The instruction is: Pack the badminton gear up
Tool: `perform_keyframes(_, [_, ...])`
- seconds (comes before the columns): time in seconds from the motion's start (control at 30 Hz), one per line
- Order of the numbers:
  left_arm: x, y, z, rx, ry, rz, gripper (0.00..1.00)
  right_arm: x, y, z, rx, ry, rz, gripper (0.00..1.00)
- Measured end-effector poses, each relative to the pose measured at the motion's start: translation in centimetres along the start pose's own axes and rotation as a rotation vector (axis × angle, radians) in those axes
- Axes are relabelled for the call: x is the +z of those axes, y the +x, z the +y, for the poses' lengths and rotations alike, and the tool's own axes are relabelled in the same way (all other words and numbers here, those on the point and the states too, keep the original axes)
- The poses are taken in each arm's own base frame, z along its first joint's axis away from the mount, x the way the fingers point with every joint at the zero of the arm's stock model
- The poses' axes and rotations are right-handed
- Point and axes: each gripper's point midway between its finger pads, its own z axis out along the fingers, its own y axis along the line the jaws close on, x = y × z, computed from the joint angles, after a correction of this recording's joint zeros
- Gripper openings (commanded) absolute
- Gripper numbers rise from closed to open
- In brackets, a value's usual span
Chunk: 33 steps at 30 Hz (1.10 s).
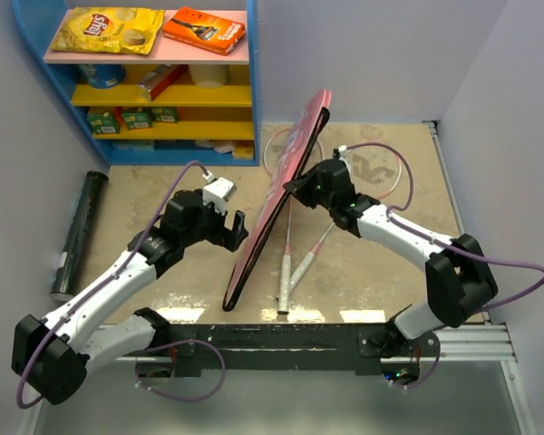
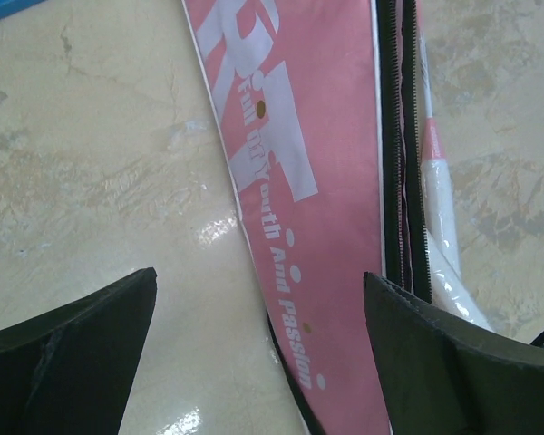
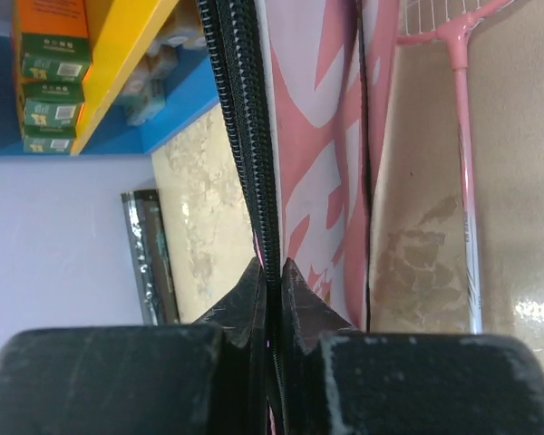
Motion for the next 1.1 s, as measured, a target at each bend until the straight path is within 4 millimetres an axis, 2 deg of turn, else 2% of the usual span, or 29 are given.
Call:
perform_keyframes(0.13, [0.9,1.2,0.1,-0.004,-0.001,0.051,1.00,0.2,0.8,-2.0,-0.014,0.016,0.013,0.00])
perform_keyframes(0.33, [1.4,2.1,-0.3,-0.013,0.009,0.094,1.00,0.3,1.7,-8.2,-0.016,0.132,0.051,0.00])
perform_keyframes(0.47, [1.9,2.6,-2.5,0.014,0.051,0.114,1.00,1.1,1.7,-9.7,-0.028,0.164,0.065,0.00])
perform_keyframes(0.6, [2.5,3.4,-6.1,0.099,0.073,0.152,1.00,2.3,1.9,-10.2,-0.041,0.190,0.084,0.00])
perform_keyframes(0.73, [3.5,4.5,-7.9,0.169,0.024,0.194,1.00,3.1,1.8,-9.8,-0.051,0.190,0.090,0.00])
perform_keyframes(0.87, [4.0,5.6,-7.5,0.207,-0.072,0.225,1.00,3.2,1.5,-9.3,-0.058,0.181,0.086,0.00])
perform_keyframes(1.1, [4.6,7.0,-5.4,0.278,-0.261,0.267,1.00,3.3,1.4,-9.1,-0.068,0.175,0.084,0.00])
